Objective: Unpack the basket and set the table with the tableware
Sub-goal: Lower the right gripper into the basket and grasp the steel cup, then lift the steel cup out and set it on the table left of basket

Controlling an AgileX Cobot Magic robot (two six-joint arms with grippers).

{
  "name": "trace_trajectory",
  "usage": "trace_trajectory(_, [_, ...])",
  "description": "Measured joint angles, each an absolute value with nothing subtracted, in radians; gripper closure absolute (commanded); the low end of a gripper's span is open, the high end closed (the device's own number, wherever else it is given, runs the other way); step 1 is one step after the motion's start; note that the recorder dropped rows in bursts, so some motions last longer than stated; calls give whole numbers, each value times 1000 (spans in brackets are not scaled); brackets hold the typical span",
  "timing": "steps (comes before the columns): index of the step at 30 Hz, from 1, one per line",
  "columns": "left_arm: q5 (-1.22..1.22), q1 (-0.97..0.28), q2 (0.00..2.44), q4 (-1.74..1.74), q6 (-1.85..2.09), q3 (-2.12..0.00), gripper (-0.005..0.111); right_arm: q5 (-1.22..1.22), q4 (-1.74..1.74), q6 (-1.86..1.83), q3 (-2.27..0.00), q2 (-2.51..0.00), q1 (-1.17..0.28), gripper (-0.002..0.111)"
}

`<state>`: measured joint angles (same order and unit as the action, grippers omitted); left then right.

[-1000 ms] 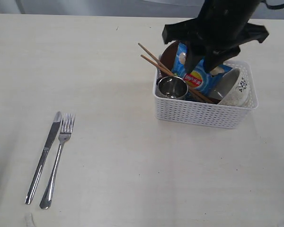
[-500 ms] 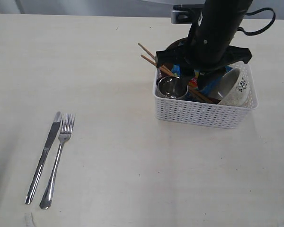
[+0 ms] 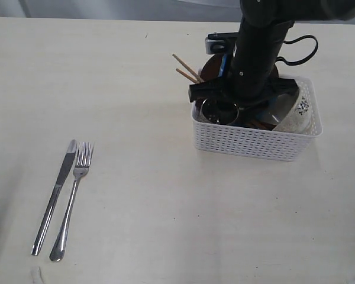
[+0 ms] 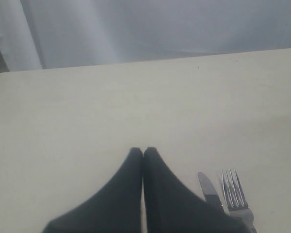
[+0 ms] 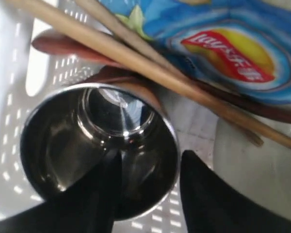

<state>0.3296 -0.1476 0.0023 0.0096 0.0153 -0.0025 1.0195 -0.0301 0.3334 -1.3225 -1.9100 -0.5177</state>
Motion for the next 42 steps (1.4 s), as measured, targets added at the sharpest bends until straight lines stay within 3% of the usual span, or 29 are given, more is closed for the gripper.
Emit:
trace_trajectory(7, [330, -148, 2, 10, 15, -2, 107, 996, -24, 333, -1324, -1914, -518, 109])
trace_trajectory(31, [330, -148, 2, 10, 15, -2, 107, 1202, 0, 287, -1582, -1846, -514, 109])
trace_trajectory(42, [330, -148, 2, 10, 15, -2, 107, 1225, -14, 281, -1841, -1910, -632, 109])
